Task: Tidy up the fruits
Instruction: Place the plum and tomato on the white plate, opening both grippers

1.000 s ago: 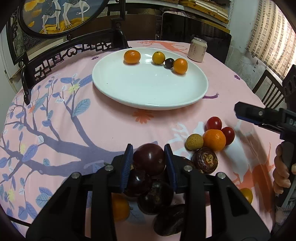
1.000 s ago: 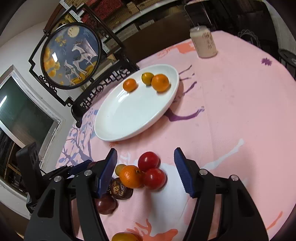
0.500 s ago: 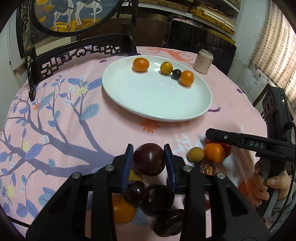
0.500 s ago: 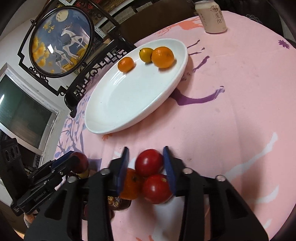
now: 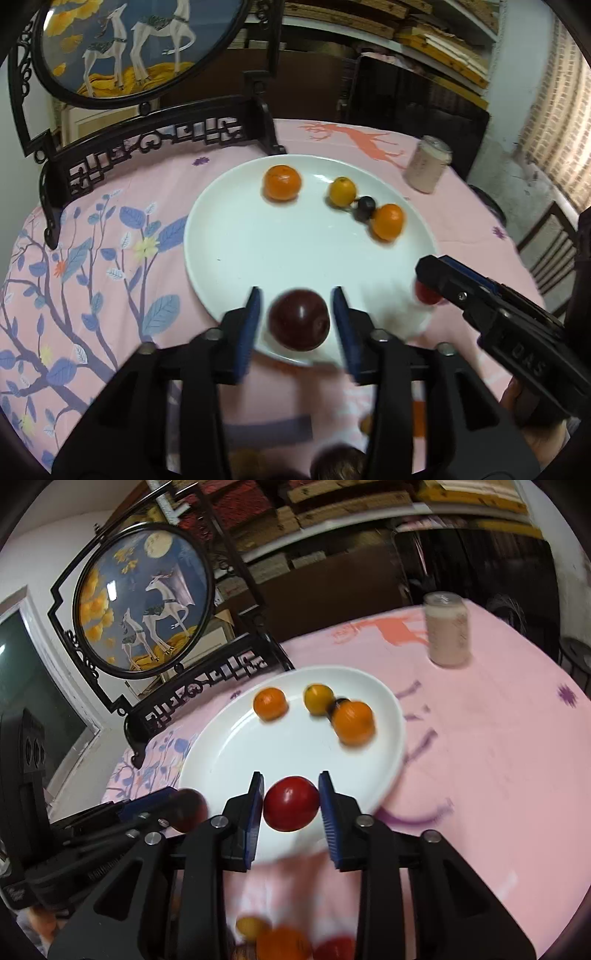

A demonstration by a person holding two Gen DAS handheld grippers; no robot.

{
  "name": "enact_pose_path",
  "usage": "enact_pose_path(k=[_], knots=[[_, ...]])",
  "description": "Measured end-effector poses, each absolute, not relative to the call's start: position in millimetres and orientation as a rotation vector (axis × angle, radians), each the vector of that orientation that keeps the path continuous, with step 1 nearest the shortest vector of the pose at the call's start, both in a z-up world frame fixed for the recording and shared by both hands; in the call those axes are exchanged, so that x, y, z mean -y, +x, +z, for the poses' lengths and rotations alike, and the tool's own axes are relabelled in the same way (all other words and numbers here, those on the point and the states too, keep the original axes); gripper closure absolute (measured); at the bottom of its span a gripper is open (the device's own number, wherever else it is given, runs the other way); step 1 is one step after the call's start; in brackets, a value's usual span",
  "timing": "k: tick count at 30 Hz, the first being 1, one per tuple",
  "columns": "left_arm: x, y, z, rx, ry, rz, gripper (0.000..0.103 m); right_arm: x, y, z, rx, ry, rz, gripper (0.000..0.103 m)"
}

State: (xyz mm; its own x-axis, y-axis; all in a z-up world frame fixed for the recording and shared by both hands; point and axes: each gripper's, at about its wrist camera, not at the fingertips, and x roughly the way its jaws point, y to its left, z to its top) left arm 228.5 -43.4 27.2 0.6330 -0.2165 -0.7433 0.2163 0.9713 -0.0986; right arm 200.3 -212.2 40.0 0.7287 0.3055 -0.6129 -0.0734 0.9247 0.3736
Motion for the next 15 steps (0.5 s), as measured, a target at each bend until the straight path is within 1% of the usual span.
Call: enact_pose_path(k=[1,2,5,8,15], knots=[[41,228,24,-0.841,0.02,-0.226,0.04,211,206,36,-0.731,0.331,0.233,0.047],[38,226,24,-0.827,0.025,-0.218,0.039,212,207,35,-0.74,0.323,0.231,0.043],[23,221,30,-0.811,-0.018,-0.2,0.038,221,198,45,-0.675,0.328,0.242,0.043],[11,211,35,-0.798,-0.047,-0.211,0.032,221,190,52,-0.669,0.337,0.254,0.042],[-17,169,31,-0.807,-0.041,-0.226,0.032,238,161,32,-0.785,0.448,0.279,0.042]])
